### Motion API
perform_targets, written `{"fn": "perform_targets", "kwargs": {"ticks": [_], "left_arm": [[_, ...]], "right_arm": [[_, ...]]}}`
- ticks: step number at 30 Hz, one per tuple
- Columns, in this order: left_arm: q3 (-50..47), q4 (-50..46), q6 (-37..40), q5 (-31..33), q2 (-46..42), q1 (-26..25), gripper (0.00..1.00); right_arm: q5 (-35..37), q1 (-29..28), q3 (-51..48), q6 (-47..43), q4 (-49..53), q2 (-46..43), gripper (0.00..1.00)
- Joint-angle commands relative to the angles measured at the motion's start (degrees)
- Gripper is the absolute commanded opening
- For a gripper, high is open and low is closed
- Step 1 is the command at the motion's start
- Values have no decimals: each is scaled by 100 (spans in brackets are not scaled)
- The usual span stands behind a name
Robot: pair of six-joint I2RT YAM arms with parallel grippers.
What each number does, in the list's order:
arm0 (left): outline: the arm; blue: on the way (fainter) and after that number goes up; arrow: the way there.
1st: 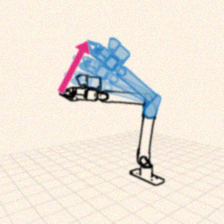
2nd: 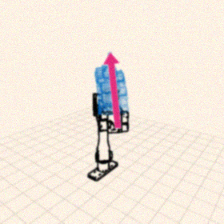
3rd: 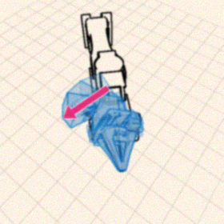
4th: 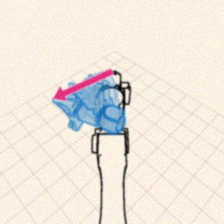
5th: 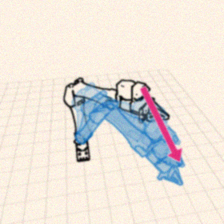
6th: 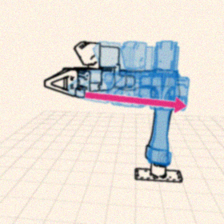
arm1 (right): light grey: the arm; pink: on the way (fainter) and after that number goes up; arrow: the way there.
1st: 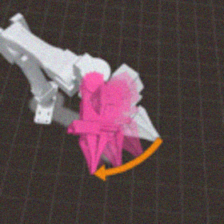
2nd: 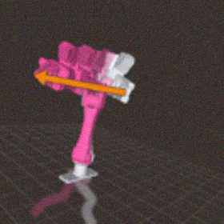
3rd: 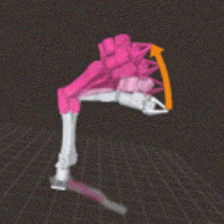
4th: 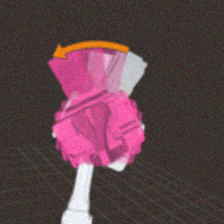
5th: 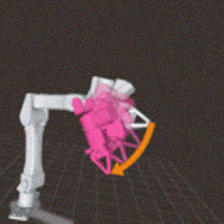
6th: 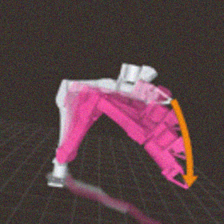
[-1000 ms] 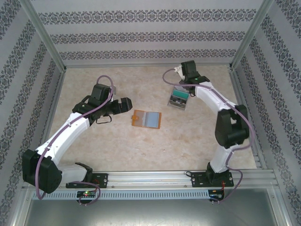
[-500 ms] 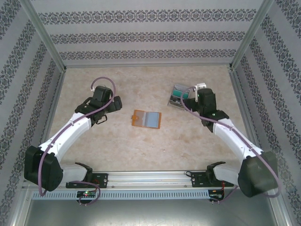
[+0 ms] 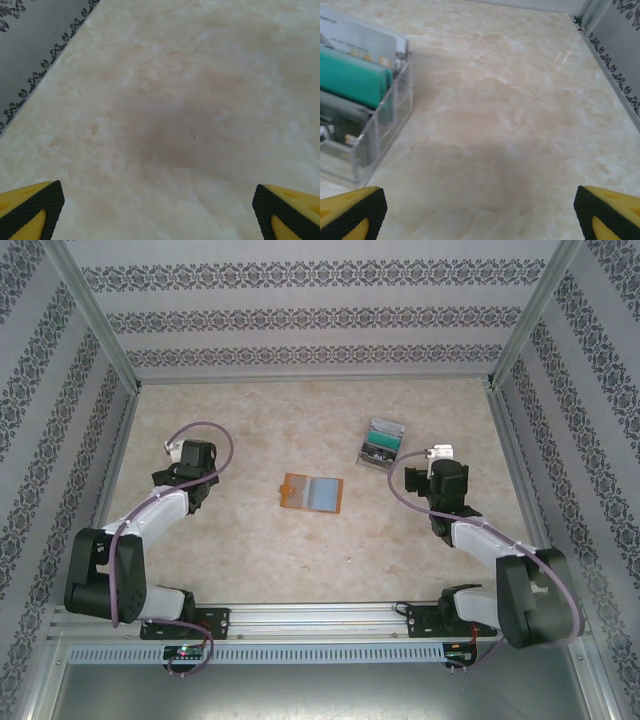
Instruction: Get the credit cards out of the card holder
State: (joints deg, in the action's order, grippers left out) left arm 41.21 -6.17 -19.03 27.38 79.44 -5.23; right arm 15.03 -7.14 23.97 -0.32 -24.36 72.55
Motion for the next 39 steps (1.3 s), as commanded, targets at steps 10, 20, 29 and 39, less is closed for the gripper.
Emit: {"fn": "perform_targets", "kwargs": {"ticks": [10,20,29,39], "left_arm": [[-1122,4009,1420,-1432,748,444,100],[-1813,5502,1778,-2411,995,484,100],[-1792,5437,1815,-2488,995,480,100],[-1776,5416,1814,-2509,994,480,100]], "right_arm": [[-892,480,-216,172,-2663,1348,98],[-1306,590,-147,170,-2556,1367,98],[-1302,591,-164,148,-2574,1363,98],[-1470,615,-164,120,-2578,1352,98]]}}
